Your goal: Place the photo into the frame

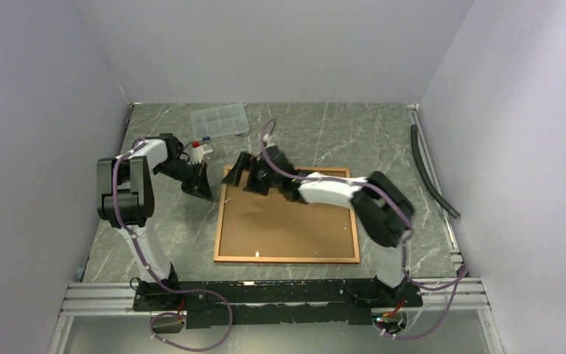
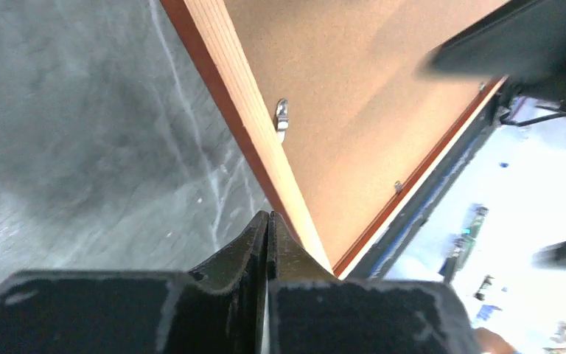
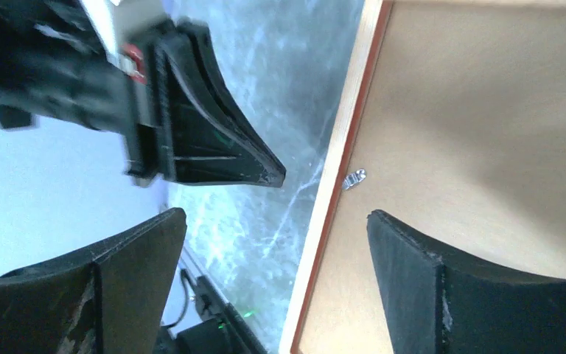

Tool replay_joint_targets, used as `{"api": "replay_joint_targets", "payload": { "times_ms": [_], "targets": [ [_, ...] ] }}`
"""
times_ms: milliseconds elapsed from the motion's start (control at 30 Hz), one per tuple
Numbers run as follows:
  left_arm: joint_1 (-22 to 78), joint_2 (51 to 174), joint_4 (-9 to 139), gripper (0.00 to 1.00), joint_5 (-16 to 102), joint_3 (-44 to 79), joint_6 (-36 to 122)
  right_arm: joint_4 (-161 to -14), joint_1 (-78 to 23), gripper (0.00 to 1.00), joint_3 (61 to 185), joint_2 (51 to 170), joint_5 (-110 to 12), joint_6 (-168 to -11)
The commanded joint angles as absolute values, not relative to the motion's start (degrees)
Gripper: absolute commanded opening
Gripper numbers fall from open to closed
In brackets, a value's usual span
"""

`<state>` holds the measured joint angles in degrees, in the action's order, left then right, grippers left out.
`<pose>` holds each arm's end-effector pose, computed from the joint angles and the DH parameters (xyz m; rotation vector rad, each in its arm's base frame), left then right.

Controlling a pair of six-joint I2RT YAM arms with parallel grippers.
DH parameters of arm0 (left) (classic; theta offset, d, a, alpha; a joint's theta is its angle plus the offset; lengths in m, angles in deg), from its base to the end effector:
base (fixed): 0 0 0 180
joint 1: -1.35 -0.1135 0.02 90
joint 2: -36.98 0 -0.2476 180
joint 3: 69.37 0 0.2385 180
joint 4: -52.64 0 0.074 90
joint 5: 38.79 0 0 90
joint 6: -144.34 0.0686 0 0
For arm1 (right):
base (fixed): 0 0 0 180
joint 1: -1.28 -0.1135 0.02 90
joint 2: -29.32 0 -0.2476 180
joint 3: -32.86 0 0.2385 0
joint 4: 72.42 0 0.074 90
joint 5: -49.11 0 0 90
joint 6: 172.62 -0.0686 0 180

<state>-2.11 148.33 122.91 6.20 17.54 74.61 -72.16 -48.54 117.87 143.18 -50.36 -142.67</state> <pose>0.3196 -0.0293 0.1233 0.3654 2.8024 -1.1696 0.2839 0.3537 0.1571 0.0945 2.3531 1.2553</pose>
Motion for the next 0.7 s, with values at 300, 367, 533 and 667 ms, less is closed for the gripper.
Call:
{"api": "replay_joint_targets", "payload": {
  "times_ms": [300, 367, 533, 667],
  "targets": [
    [5.36, 133.55, 125.20, 0.11, 21.42, 5.93, 95.77, -101.36, -14.95, 1.00, 97.11, 104.77, -36.97, -128.15],
    [8.01, 132.35, 123.66, 0.11, 24.42, 3.68, 96.26, -100.89, -10.86, 1.00, 95.12, 104.76, -38.92, -127.51],
    [12.17, 131.50, 122.53, 0.11, 28.35, 0.54, 96.59, -98.42, -6.48, 1.00, 94.43, 110.57, -44.80, -127.18],
    [15.60, 130.00, 122.03, 0.11, 29.85, -1.42, 96.74, -97.07, -6.22, 1.00, 96.08, 116.06, -46.51, -127.40]
  ]
}}
